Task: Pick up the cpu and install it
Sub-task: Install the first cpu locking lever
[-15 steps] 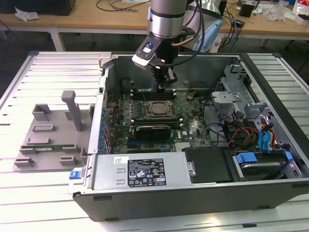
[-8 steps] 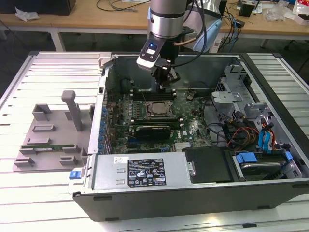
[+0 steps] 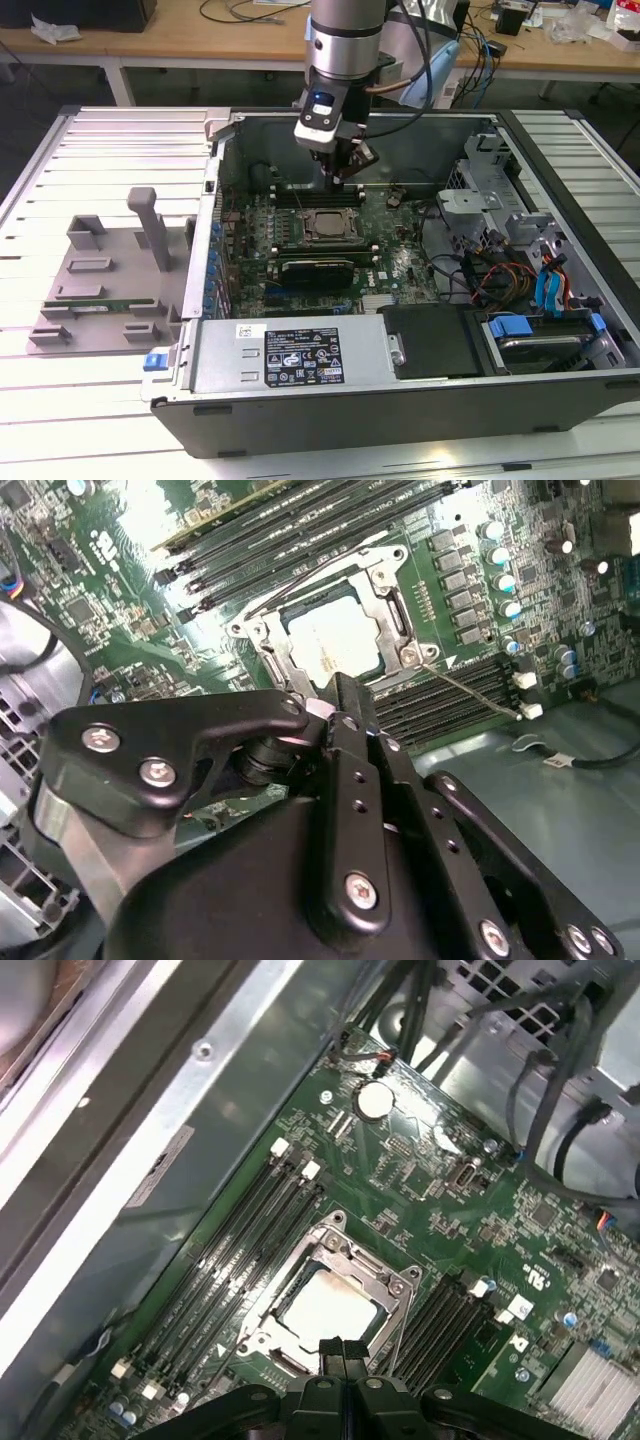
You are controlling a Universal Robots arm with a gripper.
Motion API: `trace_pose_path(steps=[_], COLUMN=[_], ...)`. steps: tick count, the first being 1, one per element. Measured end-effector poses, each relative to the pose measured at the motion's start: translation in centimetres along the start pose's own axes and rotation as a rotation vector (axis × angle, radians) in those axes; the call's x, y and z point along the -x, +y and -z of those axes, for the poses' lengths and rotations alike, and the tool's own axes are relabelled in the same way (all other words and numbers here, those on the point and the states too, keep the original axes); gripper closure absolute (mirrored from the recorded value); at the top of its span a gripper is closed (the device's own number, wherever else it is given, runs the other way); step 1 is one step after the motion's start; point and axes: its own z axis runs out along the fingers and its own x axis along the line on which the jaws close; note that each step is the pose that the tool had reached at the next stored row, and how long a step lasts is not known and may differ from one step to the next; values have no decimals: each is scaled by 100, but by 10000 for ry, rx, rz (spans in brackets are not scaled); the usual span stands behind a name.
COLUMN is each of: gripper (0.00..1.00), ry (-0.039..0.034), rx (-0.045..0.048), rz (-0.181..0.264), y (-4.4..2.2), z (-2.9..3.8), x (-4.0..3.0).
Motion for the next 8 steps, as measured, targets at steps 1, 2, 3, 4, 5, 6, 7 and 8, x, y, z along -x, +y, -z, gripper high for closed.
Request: trace_pose_path(steps=[1, 2, 3, 4, 5, 6, 7, 8], gripper=[89, 89, 89, 89, 89, 89, 89, 89], ry=[-3, -5, -10, -11, -14, -17, -19, -22], rx=[8, 13, 23, 27, 34, 39, 44, 51], rz=[138, 228, 430, 499, 617, 729, 820, 958], y=[0, 0, 0, 0, 0, 0, 0, 0], z=[0, 0, 0, 0, 0, 0, 0, 0], x=[0, 0, 0, 0, 0, 0, 0, 0])
